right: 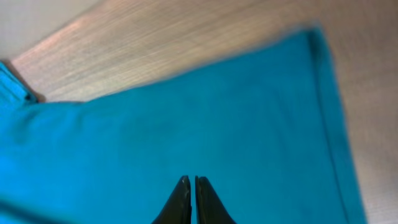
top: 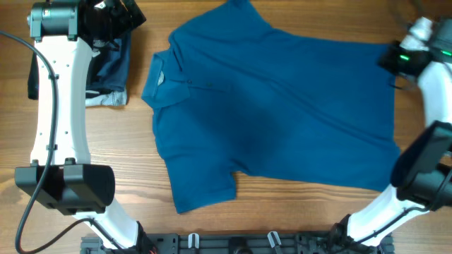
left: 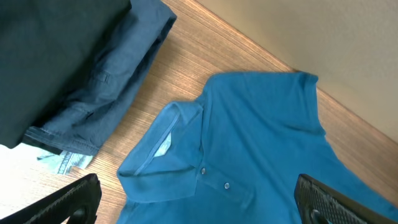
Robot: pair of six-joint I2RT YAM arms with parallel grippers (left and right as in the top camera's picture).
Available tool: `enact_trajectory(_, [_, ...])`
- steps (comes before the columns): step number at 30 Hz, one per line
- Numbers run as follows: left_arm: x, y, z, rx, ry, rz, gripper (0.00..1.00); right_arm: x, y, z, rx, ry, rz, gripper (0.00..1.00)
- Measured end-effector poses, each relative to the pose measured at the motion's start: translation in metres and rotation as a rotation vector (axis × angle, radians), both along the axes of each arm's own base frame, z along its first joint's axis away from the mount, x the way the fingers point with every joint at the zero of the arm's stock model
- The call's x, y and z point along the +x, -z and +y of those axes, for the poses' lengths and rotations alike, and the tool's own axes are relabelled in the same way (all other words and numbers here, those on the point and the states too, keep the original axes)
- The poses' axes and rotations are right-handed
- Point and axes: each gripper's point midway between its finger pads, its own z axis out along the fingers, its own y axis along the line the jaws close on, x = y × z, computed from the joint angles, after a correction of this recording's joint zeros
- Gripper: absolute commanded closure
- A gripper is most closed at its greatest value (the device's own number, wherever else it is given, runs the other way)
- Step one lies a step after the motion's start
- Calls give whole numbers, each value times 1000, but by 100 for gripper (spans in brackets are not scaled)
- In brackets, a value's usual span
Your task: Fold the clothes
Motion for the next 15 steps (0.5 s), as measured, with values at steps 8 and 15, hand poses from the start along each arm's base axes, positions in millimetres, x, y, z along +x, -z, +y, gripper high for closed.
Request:
enact_trajectory(8, [0,0,0,0,0,1,0,35,7,4,-237,5,-50,95])
enact_trajectory(15, [0,0,0,0,0,1,0,19,73,-33,-208,62,89,96])
